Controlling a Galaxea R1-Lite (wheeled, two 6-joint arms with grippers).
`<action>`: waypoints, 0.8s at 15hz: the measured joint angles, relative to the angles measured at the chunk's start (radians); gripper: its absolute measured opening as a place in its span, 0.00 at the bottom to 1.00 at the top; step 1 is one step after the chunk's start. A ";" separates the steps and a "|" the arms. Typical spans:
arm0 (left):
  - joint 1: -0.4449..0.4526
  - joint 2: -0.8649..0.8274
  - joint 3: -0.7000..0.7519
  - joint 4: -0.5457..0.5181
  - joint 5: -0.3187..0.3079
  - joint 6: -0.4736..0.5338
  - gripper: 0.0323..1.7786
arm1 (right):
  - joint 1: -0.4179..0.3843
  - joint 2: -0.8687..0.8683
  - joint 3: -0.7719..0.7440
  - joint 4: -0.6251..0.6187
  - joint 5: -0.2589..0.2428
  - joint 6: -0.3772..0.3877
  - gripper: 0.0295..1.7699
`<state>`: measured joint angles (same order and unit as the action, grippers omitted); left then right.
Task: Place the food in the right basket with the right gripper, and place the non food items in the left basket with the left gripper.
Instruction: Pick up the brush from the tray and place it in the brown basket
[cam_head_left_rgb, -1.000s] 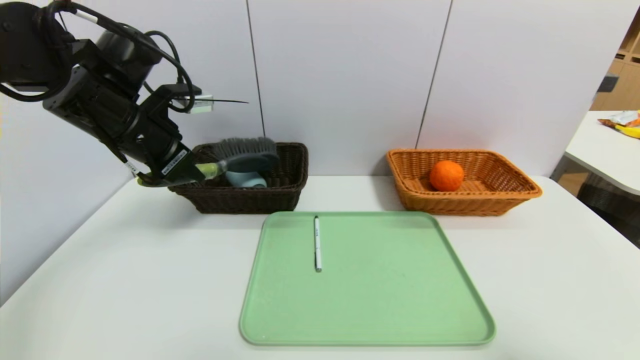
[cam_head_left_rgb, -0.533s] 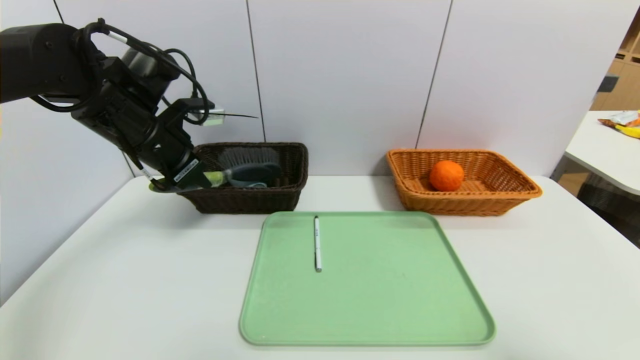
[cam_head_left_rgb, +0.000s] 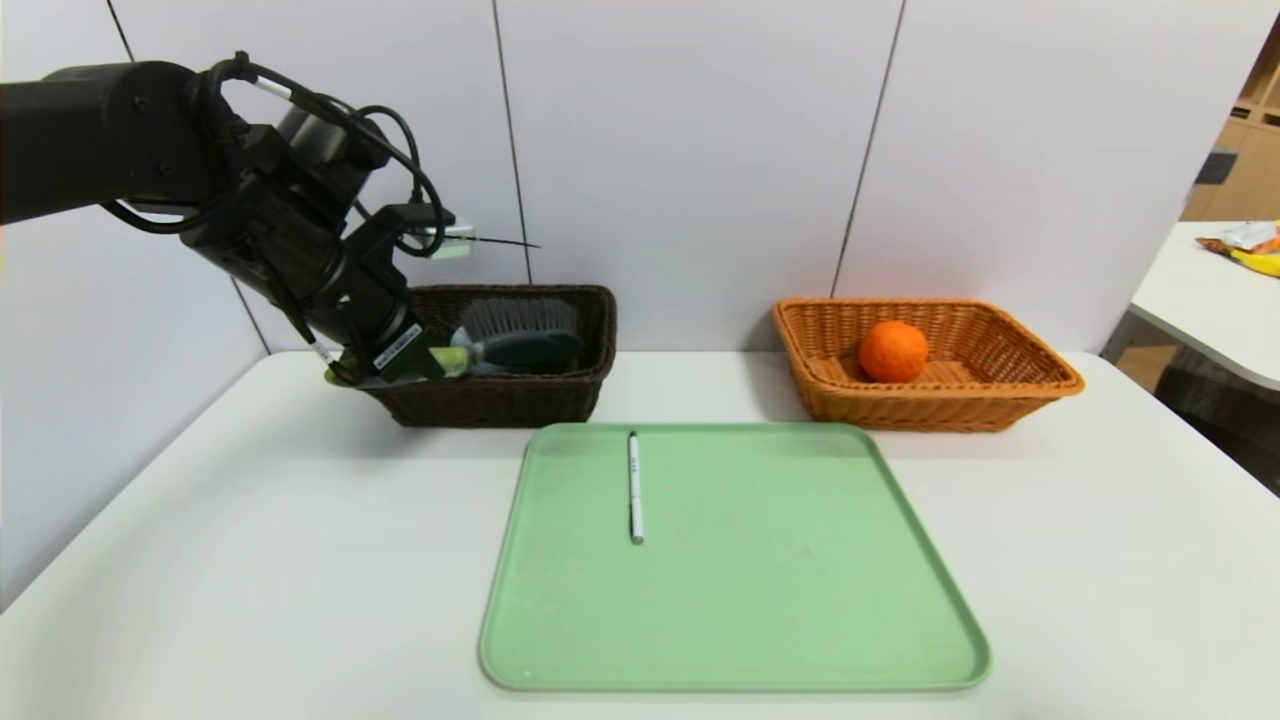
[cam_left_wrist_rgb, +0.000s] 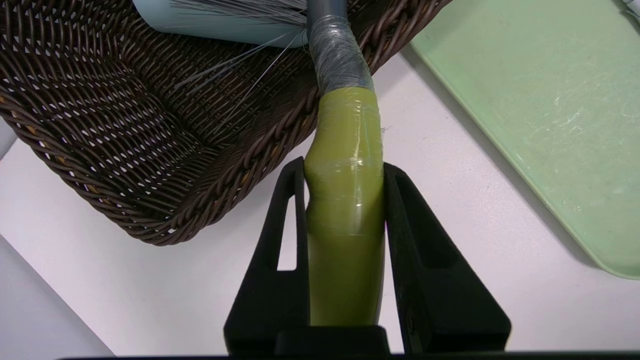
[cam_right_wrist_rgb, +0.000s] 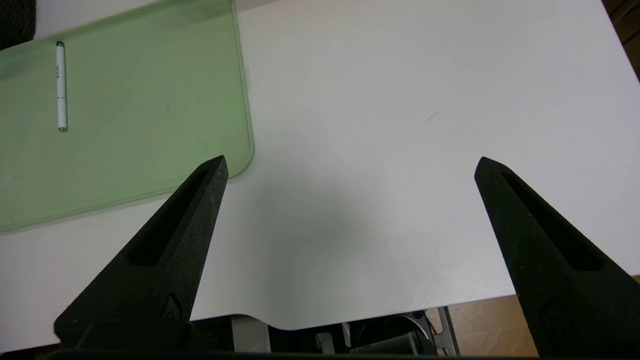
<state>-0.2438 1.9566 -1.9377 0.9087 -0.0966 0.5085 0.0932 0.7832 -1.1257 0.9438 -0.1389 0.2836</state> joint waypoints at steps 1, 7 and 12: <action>-0.003 0.001 0.000 -0.001 0.001 0.000 0.25 | 0.000 -0.001 0.001 0.000 0.000 0.000 0.96; -0.008 0.005 0.000 -0.005 0.001 0.000 0.25 | 0.000 -0.002 0.001 0.000 0.000 0.000 0.96; -0.008 0.005 0.000 -0.016 0.001 -0.003 0.56 | 0.000 -0.010 0.001 0.001 -0.001 0.000 0.96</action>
<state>-0.2515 1.9613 -1.9377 0.8928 -0.0957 0.5051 0.0928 0.7736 -1.1243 0.9453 -0.1404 0.2836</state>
